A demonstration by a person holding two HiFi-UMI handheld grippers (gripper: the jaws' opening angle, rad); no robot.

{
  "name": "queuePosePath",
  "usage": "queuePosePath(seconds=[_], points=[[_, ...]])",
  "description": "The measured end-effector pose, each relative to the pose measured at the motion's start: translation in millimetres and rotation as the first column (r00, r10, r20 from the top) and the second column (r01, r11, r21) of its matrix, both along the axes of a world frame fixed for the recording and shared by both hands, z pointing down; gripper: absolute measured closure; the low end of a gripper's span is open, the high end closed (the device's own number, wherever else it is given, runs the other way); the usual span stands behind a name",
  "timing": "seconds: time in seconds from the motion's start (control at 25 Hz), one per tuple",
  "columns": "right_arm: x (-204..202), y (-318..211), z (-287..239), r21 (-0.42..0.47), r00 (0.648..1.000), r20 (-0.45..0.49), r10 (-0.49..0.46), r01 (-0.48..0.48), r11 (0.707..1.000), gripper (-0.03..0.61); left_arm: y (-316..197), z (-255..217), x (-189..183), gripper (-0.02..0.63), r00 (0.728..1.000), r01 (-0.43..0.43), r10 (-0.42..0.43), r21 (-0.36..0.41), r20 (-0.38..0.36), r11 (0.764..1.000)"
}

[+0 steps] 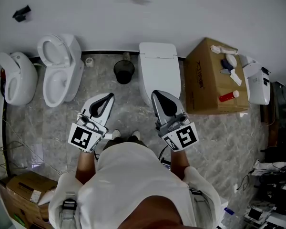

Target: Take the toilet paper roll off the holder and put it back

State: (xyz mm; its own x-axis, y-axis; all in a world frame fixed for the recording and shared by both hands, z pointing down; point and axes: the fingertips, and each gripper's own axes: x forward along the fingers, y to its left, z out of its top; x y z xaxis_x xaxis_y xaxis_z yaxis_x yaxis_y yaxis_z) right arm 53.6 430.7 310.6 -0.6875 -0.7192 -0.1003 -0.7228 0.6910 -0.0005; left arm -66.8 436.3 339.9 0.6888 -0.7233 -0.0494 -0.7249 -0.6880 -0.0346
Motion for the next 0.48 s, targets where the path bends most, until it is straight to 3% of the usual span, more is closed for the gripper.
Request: queuePosePath(seconds=[0.48], points=[[4.8, 4.8, 3.7, 0.001, 1.0, -0.005, 0.008, -0.008, 1.0, 0.579, 4.3, 8.3, 8.1, 0.612, 1.0, -0.014, 0.014, -0.015, 0.006, 1.0]])
